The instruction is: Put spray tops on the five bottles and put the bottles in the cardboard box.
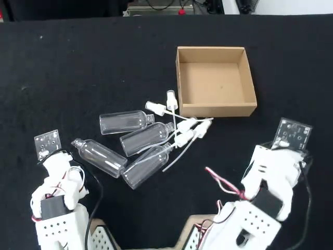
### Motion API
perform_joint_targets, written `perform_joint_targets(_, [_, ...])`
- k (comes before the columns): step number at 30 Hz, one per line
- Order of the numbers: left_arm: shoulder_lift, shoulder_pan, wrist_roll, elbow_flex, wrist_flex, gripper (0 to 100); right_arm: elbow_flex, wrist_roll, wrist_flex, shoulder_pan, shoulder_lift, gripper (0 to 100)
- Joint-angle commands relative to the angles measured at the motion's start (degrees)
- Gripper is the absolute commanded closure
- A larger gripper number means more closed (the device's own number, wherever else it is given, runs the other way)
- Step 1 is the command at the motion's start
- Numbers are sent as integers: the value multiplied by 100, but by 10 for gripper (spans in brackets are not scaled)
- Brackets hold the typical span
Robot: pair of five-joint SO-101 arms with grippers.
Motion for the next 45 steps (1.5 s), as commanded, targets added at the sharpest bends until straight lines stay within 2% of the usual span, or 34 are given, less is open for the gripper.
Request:
perform_joint_targets(1, [-18, 48, -9, 127, 18, 970, 31, -70, -756, -18, 426, 675])
perform_joint_targets(14, [-18, 48, -9, 127, 18, 970, 1393, -352, -2620, -53, 444, 676])
perform_joint_targets(23, [-18, 48, -9, 127, 18, 970, 1455, -360, -2734, -642, 435, 677])
perform_joint_targets(30, [-18, 48, -9, 127, 18, 970, 1393, -440, -2778, -466, 435, 677])
perform_joint_targets(35, [-18, 48, -9, 127, 18, 970, 1525, -440, -3367, -369, 462, 677])
perform_joint_targets(45, [-18, 48, -9, 127, 18, 970, 1516, -431, -3376, -220, 497, 677])
